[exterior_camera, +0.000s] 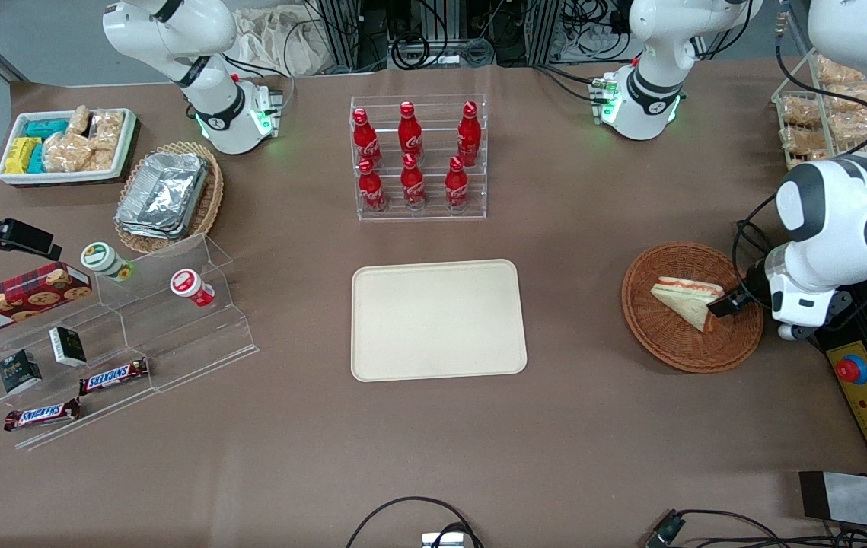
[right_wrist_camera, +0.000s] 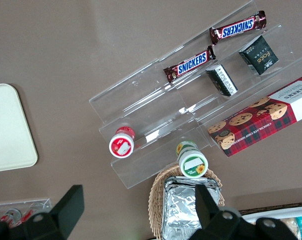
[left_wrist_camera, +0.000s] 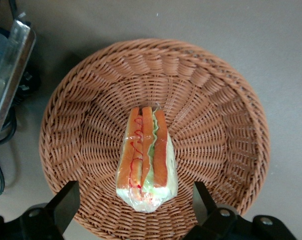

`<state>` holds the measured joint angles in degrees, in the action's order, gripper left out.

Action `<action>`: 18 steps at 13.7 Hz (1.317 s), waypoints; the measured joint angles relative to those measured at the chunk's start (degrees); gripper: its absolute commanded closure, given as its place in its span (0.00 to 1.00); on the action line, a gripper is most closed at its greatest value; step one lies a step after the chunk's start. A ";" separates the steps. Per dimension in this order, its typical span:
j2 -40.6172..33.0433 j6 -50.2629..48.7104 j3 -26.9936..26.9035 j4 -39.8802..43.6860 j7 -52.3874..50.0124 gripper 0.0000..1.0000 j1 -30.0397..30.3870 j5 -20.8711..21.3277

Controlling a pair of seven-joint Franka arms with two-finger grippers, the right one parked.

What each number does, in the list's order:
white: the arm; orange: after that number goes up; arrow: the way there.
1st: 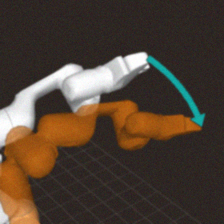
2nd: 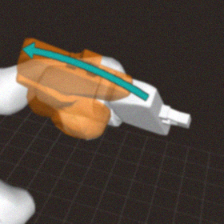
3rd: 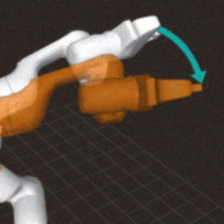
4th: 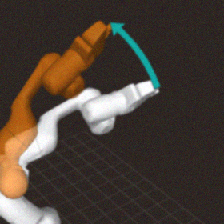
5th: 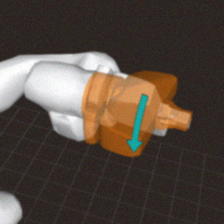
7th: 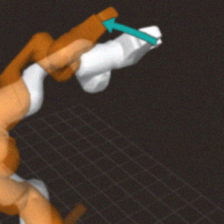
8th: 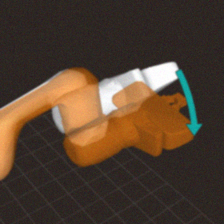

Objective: Place sandwich from basket to tray
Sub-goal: 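Close the left gripper on the sandwich's wrapped edge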

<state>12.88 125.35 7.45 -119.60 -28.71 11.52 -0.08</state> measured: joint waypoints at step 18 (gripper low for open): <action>3.96 -0.93 1.45 2.35 -3.89 1.00 0.34 -0.10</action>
<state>16.84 124.43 8.90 -117.25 -32.59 11.86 -0.18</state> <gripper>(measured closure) 0.656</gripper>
